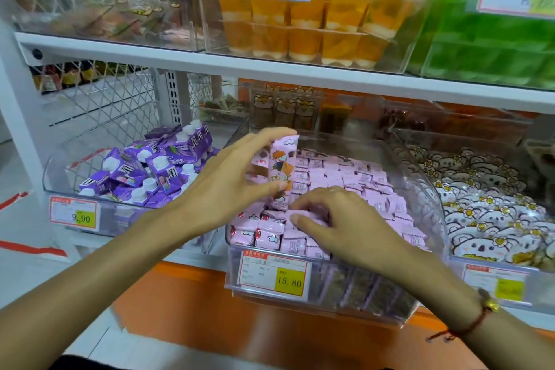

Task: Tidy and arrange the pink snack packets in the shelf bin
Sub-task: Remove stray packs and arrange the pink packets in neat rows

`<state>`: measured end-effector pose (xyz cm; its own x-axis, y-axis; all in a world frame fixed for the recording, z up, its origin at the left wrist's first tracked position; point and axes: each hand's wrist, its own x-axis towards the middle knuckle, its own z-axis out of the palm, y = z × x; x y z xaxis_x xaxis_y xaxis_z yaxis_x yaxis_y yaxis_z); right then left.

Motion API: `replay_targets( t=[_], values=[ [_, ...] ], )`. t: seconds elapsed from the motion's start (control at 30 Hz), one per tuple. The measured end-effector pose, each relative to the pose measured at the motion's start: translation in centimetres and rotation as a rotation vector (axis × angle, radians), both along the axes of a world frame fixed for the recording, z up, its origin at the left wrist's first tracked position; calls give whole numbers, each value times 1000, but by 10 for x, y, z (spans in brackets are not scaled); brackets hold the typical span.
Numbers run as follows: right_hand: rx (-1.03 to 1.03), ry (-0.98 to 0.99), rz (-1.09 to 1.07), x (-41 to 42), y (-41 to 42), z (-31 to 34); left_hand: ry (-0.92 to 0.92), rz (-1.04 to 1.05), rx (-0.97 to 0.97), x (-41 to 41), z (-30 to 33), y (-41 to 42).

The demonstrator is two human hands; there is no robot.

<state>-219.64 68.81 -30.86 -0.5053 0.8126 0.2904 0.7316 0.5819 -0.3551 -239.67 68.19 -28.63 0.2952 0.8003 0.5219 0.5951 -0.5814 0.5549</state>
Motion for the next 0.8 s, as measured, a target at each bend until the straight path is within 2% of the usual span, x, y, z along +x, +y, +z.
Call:
replay_targets(
  t=[0.23,0.43,0.63,0.7,0.8],
  values=[
    [-23,-59,-9,9,-2,0,248,118,173,-9,8,-1],
    [-35,-58,3,9,-3,-1,295,143,124,-24,17,2],
    [-34,-55,16,9,0,-4,770,123,147,-1,-3,14],
    [-30,-53,22,10,0,-5,796,122,166,2,-2,19],
    [-30,-43,48,13,1,-5,673,67,170,-2,1,18]
  ],
)
